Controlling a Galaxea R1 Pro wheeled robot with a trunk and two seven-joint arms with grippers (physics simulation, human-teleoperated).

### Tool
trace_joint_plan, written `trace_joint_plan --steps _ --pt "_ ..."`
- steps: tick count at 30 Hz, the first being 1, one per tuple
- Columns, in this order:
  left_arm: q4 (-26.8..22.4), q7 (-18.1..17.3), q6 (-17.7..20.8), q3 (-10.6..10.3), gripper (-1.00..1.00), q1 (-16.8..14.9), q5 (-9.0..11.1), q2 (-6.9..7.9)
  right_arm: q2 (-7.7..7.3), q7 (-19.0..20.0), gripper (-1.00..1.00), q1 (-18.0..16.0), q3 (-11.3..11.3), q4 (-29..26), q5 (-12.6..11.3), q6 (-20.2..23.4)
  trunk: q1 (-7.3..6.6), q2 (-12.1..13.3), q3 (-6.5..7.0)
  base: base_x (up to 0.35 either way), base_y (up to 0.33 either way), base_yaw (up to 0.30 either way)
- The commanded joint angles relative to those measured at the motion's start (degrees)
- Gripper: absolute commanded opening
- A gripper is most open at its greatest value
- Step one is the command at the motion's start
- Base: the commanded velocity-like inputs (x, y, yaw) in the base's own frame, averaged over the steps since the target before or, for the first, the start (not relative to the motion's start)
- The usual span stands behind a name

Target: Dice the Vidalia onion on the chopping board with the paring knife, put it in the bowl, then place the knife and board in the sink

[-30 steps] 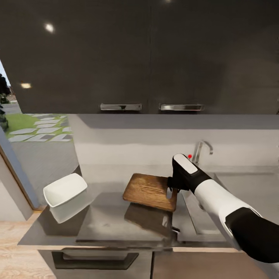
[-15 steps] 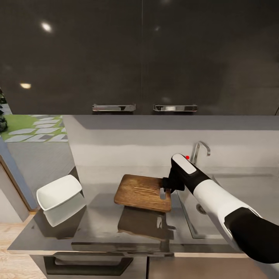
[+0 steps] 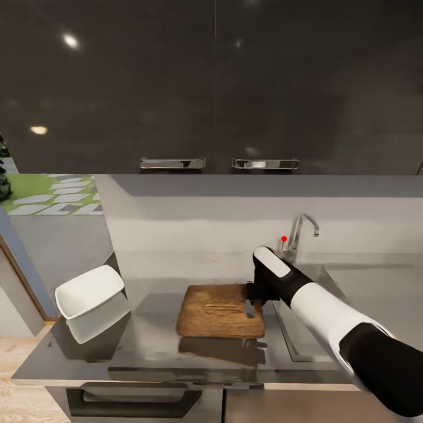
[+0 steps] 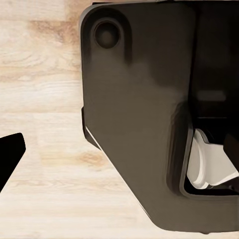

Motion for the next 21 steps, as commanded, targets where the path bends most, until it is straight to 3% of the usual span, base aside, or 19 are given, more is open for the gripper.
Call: trace_joint_plan --steps 1,3,8,12,16,21 --pt "0.0 0.0 -0.1 0.0 1.00 0.0 0.0 -0.01 -0.03 -0.5 -1.00 -0.1 1.8 0.0 -0.8 0.2 0.04 -0.1 -0.12 0.000 0.000 0.000" --pt "0.0 0.0 -0.1 0.0 1.00 0.0 0.0 -0.01 -0.03 0.4 -1.00 0.0 4.1 -0.1 -0.8 0.2 0.04 -0.1 -0.12 0.000 0.000 0.000" --pt "0.0 0.0 -0.1 0.0 1.00 0.0 0.0 -0.08 -0.03 4.2 -1.00 0.0 6.5 -0.1 -0.8 0.2 0.04 -0.1 -0.12 0.000 0.000 0.000" --pt "0.0 0.0 -0.1 0.0 1.00 -0.1 0.0 -0.09 -0.03 5.5 -1.00 0.0 10.0 -0.1 -0.8 0.2 0.04 -0.1 -0.12 0.000 0.000 0.000" --pt "0.0 0.0 -0.1 0.0 1.00 0.0 0.0 -0.09 -0.03 6.6 -1.00 0.0 10.4 -0.1 -0.8 0.2 0.04 -0.1 -0.12 0.000 0.000 0.000" --pt "0.0 0.0 -0.1 0.0 1.00 0.0 0.0 -0.09 -0.19 12.3 -1.00 0.0 10.5 -0.1 -0.7 0.2 0.04 -0.1 -0.12 0.000 0.000 0.000"
